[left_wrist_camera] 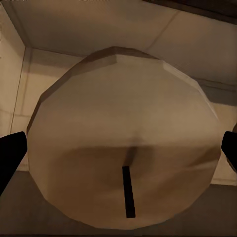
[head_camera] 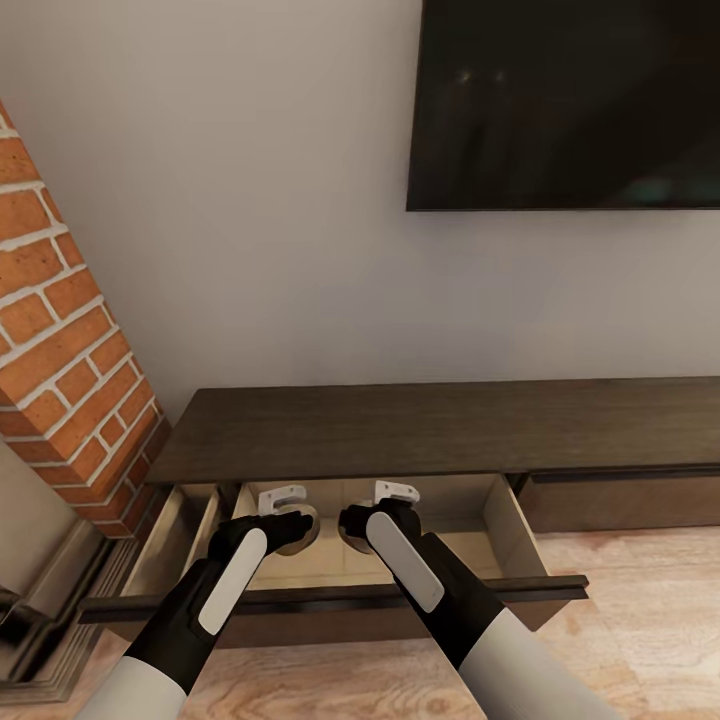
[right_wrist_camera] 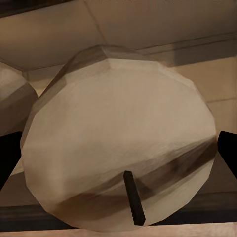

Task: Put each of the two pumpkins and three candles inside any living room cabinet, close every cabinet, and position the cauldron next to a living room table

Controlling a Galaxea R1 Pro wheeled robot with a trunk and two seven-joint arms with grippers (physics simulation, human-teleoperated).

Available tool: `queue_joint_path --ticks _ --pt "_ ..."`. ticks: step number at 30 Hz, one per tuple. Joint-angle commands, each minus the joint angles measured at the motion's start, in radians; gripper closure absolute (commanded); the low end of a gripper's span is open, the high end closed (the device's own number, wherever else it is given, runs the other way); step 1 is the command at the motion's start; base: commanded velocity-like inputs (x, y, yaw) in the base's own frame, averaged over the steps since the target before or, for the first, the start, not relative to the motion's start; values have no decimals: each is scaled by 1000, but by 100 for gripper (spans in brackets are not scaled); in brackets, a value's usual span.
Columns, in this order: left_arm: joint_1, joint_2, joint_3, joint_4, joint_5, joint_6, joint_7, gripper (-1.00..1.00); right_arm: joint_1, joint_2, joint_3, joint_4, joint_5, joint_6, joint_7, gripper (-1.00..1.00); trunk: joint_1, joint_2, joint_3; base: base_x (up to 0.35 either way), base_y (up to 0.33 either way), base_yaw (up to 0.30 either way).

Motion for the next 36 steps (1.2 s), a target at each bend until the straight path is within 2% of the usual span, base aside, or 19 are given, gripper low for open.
queue_joint_path --ticks 1,3,20,26,36 --pt "-1 0 -1 -1 10 1 10 100 -1 0 1 -1 -6 3 -8 100 0 0 -1 3 0 0" --pt "-1 0 -1 -1 9 1 11 100 -1 0 1 -1 -6 3 -8 100 0 0 -1 2 0 0" --pt "-1 0 0 -1 9 1 12 100 -1 0 0 -4 -5 1 -8 100 65 -119 -54 0 0 0" --pt "-1 0 -1 -1 10 1 13 100 -1 0 1 -5 -5 -25 -7 100 88 -161 -73 0 0 0" --pt "-1 0 -1 -3 10 1 13 100 -1 0 2 -14 -4 -31 -7 100 88 -161 -73 0 0 0"
